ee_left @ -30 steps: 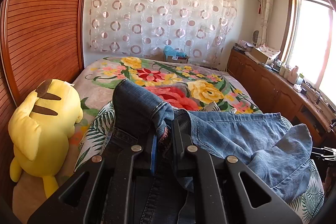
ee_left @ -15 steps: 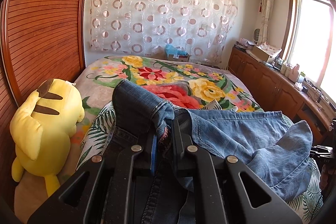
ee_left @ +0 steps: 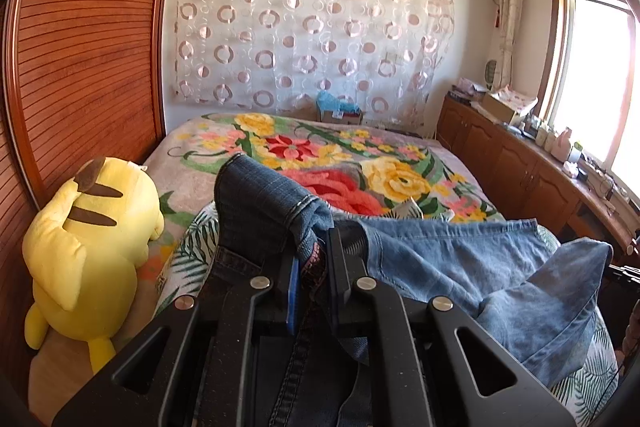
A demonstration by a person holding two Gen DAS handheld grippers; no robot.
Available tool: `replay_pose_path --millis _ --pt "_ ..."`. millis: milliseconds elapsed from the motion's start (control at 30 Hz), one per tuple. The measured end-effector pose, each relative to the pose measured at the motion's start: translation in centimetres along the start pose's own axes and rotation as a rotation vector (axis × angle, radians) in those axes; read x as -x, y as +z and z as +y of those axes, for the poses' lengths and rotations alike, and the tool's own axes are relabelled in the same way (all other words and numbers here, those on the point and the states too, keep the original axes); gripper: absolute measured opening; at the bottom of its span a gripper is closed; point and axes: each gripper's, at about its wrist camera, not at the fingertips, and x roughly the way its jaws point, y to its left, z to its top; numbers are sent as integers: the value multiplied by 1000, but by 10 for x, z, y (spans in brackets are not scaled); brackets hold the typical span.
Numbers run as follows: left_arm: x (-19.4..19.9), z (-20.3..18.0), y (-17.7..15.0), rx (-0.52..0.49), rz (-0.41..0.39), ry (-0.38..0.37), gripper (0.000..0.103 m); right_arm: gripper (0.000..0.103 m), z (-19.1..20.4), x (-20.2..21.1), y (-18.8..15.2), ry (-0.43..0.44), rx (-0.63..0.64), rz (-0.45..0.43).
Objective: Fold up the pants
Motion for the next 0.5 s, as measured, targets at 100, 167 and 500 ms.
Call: replay_pose_path --millis 100,167,500 --pt "4 7 7 9 -20 4 12 4 1 13 10 -32 10 -47" --pt "4 12 12 9 -24 10 12 4 0 24 15 -55 17 -82" --pt "-33 19 24 12 44 28 12 4 -4 25 60 -166 73 -167"
